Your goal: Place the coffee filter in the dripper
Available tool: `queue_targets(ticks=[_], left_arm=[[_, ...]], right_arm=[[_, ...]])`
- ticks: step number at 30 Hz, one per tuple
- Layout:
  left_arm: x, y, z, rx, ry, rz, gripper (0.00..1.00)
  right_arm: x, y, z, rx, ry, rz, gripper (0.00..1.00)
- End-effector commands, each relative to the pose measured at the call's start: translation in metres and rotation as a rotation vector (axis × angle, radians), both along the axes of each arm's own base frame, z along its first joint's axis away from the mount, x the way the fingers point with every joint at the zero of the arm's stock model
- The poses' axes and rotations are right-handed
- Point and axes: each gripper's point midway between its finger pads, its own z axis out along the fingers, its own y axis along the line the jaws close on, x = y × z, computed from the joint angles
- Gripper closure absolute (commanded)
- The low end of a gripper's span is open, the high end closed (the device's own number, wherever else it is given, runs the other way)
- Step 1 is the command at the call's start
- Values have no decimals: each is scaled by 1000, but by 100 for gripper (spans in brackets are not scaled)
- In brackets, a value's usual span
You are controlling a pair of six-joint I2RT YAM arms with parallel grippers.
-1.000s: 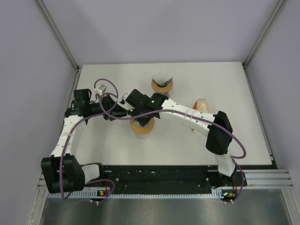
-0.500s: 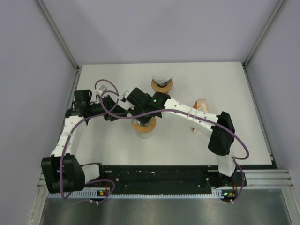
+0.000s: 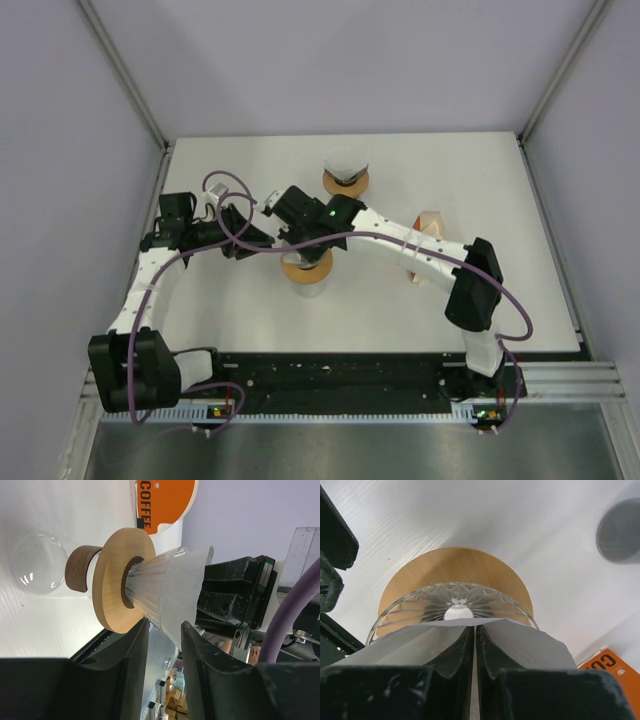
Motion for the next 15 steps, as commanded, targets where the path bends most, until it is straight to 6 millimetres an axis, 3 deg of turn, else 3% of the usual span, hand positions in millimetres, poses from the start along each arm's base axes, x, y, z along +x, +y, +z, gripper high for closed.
queue_targets(ticks=[1, 9, 15], left_arm=[[-1, -2, 8, -2, -74, -16, 62], [-1, -2, 8, -2, -76, -16, 62], [-1, -2, 8, 1, -81, -16, 62]], right_arm=[[5, -4, 54, 100, -78, -19, 96], [6, -10, 67, 112, -107, -32, 96], [6, -11, 74, 119, -113, -29, 87]])
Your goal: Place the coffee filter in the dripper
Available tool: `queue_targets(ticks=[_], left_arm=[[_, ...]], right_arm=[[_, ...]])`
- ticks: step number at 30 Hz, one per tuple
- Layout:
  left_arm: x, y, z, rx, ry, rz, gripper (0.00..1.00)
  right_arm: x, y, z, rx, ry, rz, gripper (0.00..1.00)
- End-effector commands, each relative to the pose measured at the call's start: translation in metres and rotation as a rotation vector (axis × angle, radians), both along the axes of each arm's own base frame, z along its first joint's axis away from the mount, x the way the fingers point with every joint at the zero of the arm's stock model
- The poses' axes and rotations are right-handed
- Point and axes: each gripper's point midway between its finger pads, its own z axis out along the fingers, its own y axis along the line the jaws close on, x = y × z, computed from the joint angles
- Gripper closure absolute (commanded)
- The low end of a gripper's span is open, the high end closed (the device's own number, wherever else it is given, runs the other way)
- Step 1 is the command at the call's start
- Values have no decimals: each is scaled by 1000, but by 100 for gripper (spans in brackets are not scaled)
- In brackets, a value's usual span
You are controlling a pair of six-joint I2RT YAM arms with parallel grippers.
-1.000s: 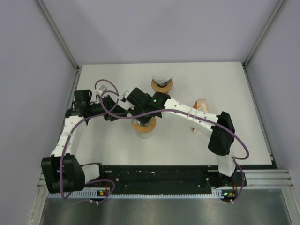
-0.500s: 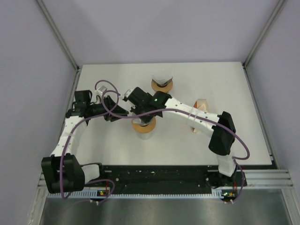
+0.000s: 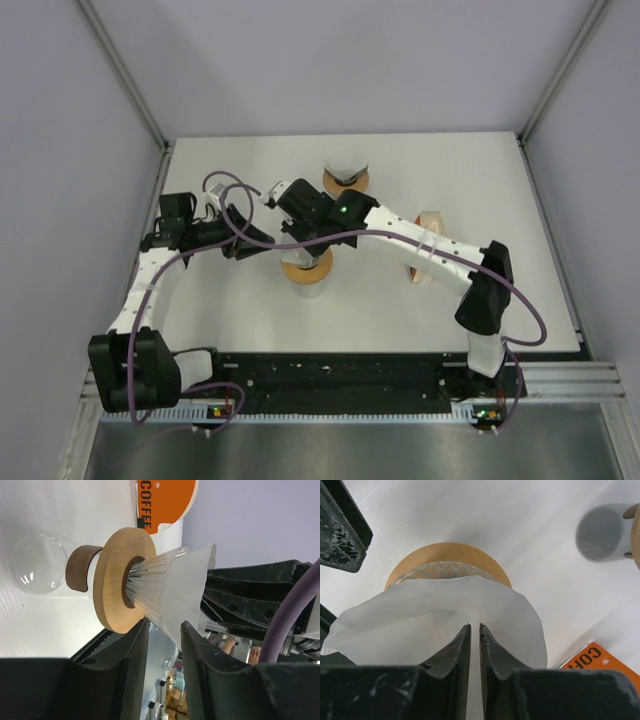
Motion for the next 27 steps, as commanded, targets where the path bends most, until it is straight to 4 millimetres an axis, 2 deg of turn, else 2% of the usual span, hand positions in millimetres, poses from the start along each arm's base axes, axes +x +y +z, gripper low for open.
queue_targets(ticks=[1, 6, 9, 12, 15, 16, 19, 20, 22, 24, 27], left_arm=[[0, -1, 9, 1, -78, -15, 62], [1, -2, 11, 9, -92, -20, 62], [6, -1, 20, 53, -145, -25, 59], [11, 1, 30, 123, -216, -35, 55], [14, 1, 31, 180, -252, -43, 51], [15, 0, 33, 198, -273, -50, 51], [19, 0, 38, 262, -334, -65, 50], [17, -6, 40, 287, -362, -91, 51], [22, -6, 45, 329, -405, -94, 50], [26, -9, 46, 370, -443, -102, 51], [27, -17, 37, 428, -466, -131, 51]], right_arm=[[6, -3, 49, 91, -75, -17, 87], [6, -6, 78, 142, -114, -19, 88], [2, -4, 97, 203, -126, -2, 89], [-3, 0, 102, 245, -112, 17, 89], [-1, -5, 106, 253, -131, -12, 87], [1, -9, 108, 254, -141, -39, 84], [11, -28, 114, 258, -187, -140, 61], [13, -33, 113, 267, -187, -168, 55], [17, -42, 113, 316, -171, -209, 47], [21, -48, 98, 345, -131, -232, 41], [20, -46, 83, 404, -80, -228, 34]])
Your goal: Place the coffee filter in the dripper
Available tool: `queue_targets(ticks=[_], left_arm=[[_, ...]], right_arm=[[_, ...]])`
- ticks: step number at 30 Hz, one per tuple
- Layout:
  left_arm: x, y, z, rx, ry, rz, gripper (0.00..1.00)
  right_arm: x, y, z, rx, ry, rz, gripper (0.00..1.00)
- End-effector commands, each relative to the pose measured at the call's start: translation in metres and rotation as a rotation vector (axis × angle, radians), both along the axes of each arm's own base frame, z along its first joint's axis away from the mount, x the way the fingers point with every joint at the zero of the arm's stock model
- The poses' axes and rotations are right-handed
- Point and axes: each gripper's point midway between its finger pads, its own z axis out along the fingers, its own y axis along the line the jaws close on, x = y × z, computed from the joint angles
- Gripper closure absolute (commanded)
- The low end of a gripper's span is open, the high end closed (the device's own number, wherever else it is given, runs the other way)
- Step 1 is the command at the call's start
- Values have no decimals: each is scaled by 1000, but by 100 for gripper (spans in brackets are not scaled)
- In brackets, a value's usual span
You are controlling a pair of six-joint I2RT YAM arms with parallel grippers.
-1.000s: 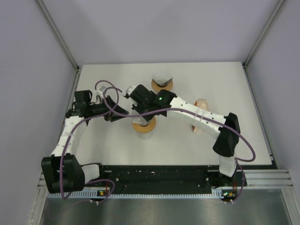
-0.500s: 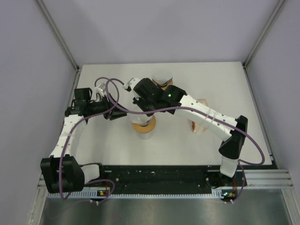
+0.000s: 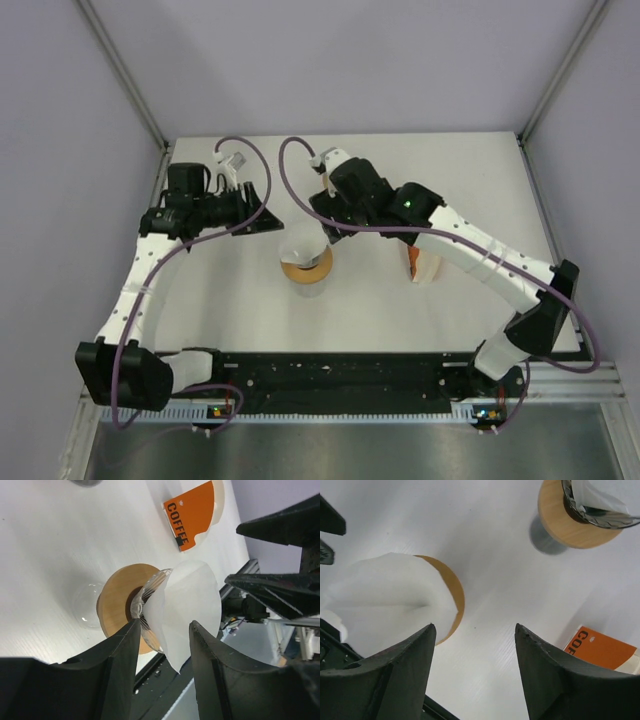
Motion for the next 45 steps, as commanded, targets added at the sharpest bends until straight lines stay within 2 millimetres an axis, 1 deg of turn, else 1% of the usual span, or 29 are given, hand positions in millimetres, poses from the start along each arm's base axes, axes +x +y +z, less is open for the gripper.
queue_targets(ticks=[1, 4, 8, 14, 16, 20, 25, 31, 34, 38, 40, 42, 45], left_arm=[[7, -6, -8, 129, -94, -33, 50], [8, -6, -20, 167, -83, -37, 51], [10, -2, -26, 202, -88, -28, 51], [7, -1, -29, 216, -99, -39, 51], [5, -1, -36, 220, -85, -44, 51], [0, -3, -44, 217, -68, -66, 51], [-5, 1, -50, 245, -69, -77, 52], [-8, 1, -59, 251, -57, -93, 52], [-6, 5, -65, 280, -61, -85, 52], [-2, 8, -66, 296, -80, -73, 53], [-2, 6, -61, 285, -88, -79, 53], [-4, 3, -53, 267, -96, -93, 53], [-7, -1, -40, 238, -118, -112, 53]], right_arm=[[7, 5, 6, 181, 11, -31, 33], [6, 9, -3, 208, 25, -26, 32], [8, 15, -10, 240, 39, -19, 32], [13, 15, -6, 283, 32, -32, 32], [12, 19, -16, 286, 57, -17, 32], [7, 25, -44, 264, 119, -5, 32], [5, 22, -65, 245, 142, -18, 32], [4, 23, -77, 229, 160, -8, 32], [6, 22, -83, 223, 165, -9, 32], [8, 19, -88, 228, 174, -14, 32], [9, 19, -90, 220, 171, -10, 32], [5, 22, -84, 229, 173, 31, 32], [8, 23, -64, 234, 118, 77, 32]])
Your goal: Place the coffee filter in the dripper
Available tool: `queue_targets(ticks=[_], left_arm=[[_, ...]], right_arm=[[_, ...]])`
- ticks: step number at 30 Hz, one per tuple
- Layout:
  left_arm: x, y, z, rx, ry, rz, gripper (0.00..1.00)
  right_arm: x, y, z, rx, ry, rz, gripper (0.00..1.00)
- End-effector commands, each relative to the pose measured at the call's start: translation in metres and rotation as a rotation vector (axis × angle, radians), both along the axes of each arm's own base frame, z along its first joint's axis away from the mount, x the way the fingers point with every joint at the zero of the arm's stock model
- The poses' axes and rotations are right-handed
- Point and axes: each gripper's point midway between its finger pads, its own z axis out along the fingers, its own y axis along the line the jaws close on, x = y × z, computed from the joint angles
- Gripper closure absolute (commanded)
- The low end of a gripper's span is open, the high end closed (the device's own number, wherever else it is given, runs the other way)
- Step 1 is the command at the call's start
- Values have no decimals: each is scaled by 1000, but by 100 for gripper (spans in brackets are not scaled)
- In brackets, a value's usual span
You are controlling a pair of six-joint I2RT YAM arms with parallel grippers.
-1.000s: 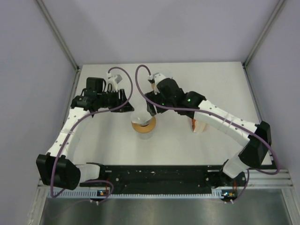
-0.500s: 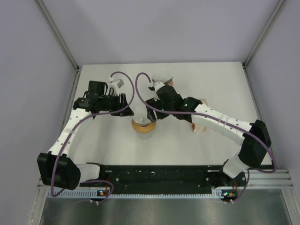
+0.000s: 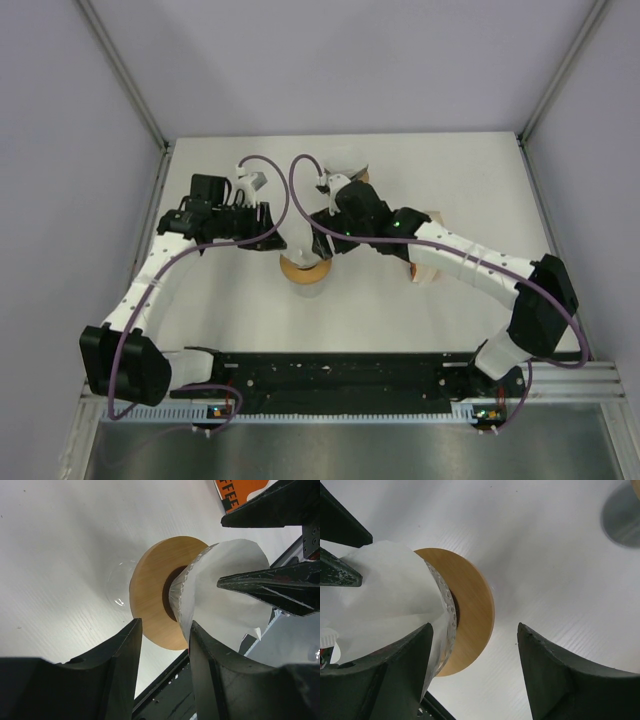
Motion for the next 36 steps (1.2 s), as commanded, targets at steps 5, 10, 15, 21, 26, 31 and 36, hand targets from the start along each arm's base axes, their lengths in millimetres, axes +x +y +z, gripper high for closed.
queue_targets(ticks=[5, 10, 15, 21, 26, 31, 36], left_arm=[[-4, -1, 20, -11, -68, -34, 56], [-4, -1, 21, -13, -70, -37, 57], [-5, -2, 21, -17, -67, -41, 57], [-5, -3, 23, -24, -67, -42, 57], [-4, -2, 22, -19, -68, -43, 57], [-5, -3, 24, -22, -72, -45, 57], [-5, -3, 23, -24, -66, -46, 58]], right_arm=[[13, 0, 68, 40, -214, 98, 30], [14, -6, 98, 30, -324, 136, 28], [2, 2, 122, -10, -466, 202, 24], [-54, 51, 111, -84, -632, 459, 23], [-50, 67, 90, -123, -593, 478, 23], [-54, 75, 68, -173, -560, 550, 24], [-70, 84, 51, -163, -524, 638, 28]])
